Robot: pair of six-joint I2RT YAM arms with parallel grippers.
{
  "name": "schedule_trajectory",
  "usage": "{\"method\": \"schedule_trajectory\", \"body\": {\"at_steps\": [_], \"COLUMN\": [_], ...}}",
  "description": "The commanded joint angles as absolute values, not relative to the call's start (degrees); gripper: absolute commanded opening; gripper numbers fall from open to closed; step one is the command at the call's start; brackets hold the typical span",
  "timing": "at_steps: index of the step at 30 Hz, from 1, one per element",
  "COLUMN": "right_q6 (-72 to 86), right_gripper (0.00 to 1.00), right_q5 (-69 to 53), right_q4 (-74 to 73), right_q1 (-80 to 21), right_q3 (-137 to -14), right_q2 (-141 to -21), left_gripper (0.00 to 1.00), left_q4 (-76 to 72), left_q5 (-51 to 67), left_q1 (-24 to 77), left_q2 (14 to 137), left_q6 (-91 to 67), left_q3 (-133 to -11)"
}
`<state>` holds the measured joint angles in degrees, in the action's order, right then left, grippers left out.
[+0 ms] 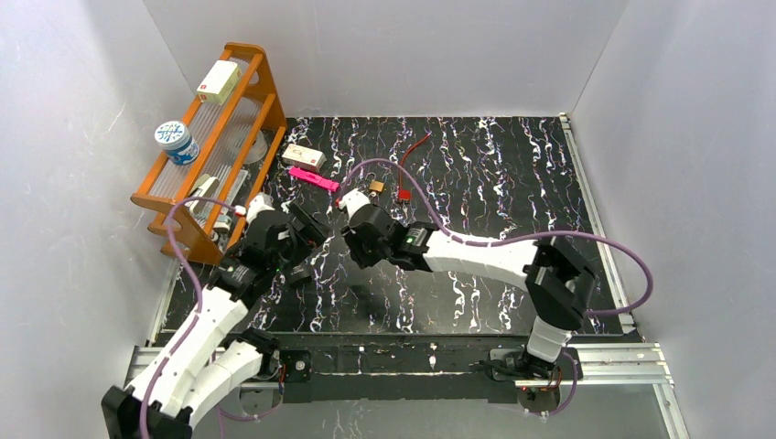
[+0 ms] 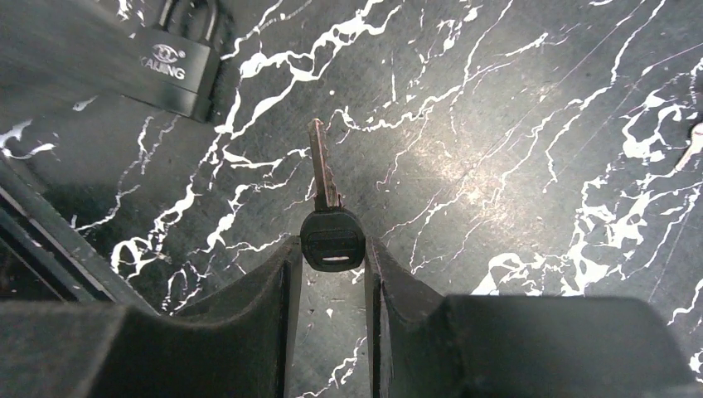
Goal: Unlock with the key
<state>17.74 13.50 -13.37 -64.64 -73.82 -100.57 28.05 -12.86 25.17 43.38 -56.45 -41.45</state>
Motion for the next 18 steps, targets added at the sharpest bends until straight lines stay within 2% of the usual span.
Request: {"method": "schedule_trajectory", "body": {"at_steps": [1,7,13,18], "right_q6": [19.79,20.51,21.23,21.63], "right_gripper": [0.32,0.32,0.32,0.32], "right_q5": [12.79,11.44,8.66,6.68], "right_q4": [-7.98,-6.88,-6.14,-5.27], "right_q1": [-63.91,-63.73,-63.46,-63.19], "right_q3": [-70.15,-68.73,-68.51,-68.17], "right_q2": [-95.5,-93.16,-92.18,-91.49], "left_gripper": [0.88,0.86,0.62,0.59], "left_q4": [15.85,6.88,0.29,-0.37], "left_q5": [-0.32,5.72,9.21,8.68], "left_q1": [24.88,24.9,24.92,24.88], "left_q2": [47.35,51.28,53.16,52.78], "left_q6": [-57.82,-59.23,-61.73,-60.73], "left_q3": [-38.97,-35.08,-31.74,-31.33]}}
